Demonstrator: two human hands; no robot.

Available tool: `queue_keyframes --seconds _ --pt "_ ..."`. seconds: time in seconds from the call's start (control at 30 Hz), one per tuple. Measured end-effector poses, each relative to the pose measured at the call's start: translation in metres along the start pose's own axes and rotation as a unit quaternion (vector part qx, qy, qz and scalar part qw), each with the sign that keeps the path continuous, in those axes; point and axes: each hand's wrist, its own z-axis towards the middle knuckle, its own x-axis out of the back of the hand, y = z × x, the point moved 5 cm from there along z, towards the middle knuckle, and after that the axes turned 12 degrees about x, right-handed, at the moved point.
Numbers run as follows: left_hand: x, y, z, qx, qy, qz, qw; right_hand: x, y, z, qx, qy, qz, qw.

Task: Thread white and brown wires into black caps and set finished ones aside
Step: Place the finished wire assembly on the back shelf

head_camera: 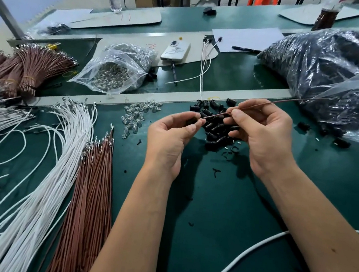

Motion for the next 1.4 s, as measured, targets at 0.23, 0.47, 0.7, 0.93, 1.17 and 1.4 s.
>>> queue_keyframes --seconds 0.23,0.47,0.7,0.93,1.17,1.4 --pt "-0.003 -0.001 -0.002 0.008 -0.017 0.001 1.0 0.003 0.002 0.0 0.005 0.011 -0.029 1.0" --pt "-0.003 -0.001 -0.002 -0.002 -0.02 0.007 1.0 0.002 0.003 0.0 0.002 0.001 -0.031 1.0" --pt "-0.005 -0.003 -0.001 -0.017 -0.024 0.044 0.999 -0.003 0.006 -0.002 0.002 -0.025 -0.037 0.999" --pt "-0.004 -0.004 -0.003 -0.036 -0.009 0.111 0.993 -0.001 0.005 -0.002 0.026 -0.022 -0.04 0.999" --pt "-0.007 0.001 -0.005 -0.108 0.003 0.182 0.977 -0.003 0.01 -0.001 0.02 -0.038 -0.056 0.997" --pt "-0.009 0.002 -0.004 -0.164 0.025 0.265 0.95 -0.004 0.011 0.0 -0.029 -0.045 -0.03 0.998"
